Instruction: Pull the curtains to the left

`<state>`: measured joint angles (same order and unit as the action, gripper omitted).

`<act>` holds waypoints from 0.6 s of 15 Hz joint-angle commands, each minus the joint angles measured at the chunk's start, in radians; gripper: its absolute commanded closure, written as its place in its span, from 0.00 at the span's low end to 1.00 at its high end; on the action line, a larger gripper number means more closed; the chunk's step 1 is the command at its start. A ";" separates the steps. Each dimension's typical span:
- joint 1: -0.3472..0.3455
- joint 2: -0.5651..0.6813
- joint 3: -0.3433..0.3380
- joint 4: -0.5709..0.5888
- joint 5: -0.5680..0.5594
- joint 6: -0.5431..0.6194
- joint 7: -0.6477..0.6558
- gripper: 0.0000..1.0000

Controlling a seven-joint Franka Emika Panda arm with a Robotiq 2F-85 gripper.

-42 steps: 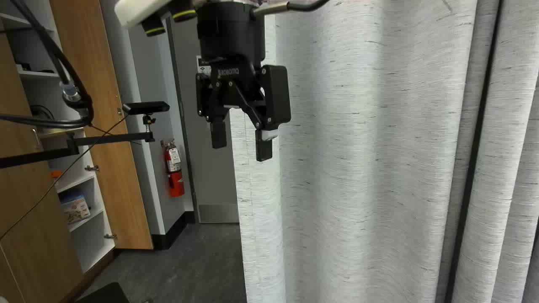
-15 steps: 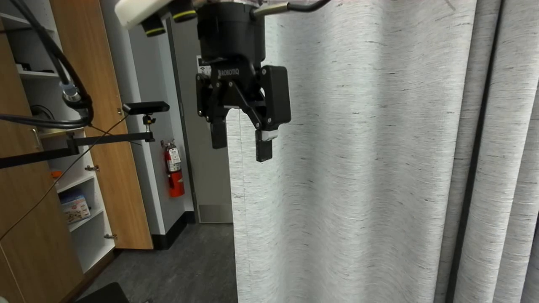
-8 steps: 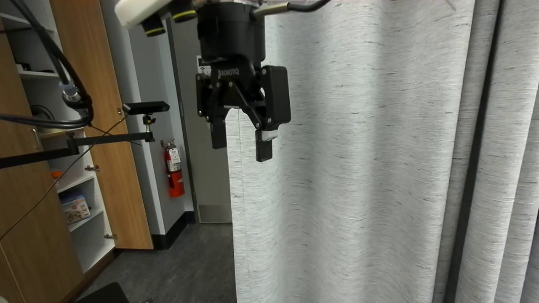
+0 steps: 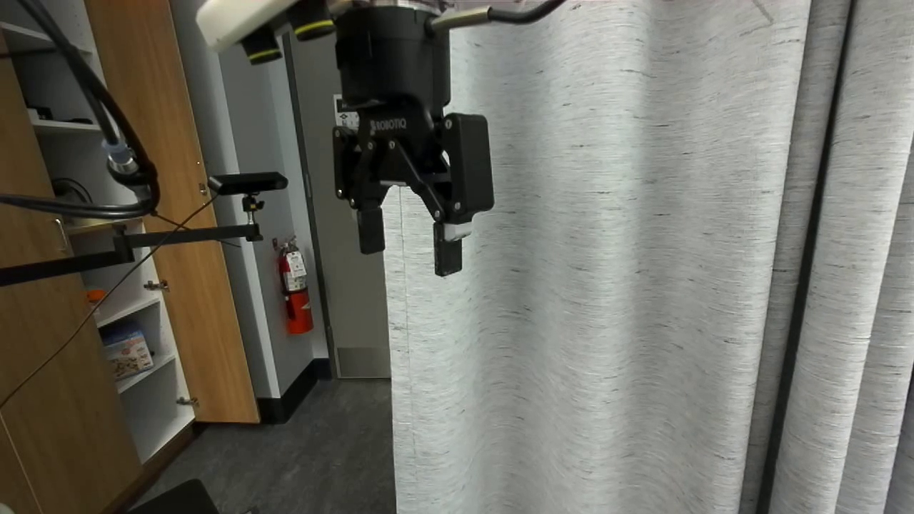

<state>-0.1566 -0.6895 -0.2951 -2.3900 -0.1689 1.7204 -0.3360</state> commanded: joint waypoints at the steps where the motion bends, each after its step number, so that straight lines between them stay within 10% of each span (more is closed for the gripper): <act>1: 0.004 -0.012 0.002 -0.006 0.003 0.003 -0.010 0.00; 9: 0.061 -0.148 0.024 -0.088 -0.015 -0.056 -0.207 0.00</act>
<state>-0.1293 -0.7301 -0.2728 -2.4254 -0.1685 1.7134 -0.4712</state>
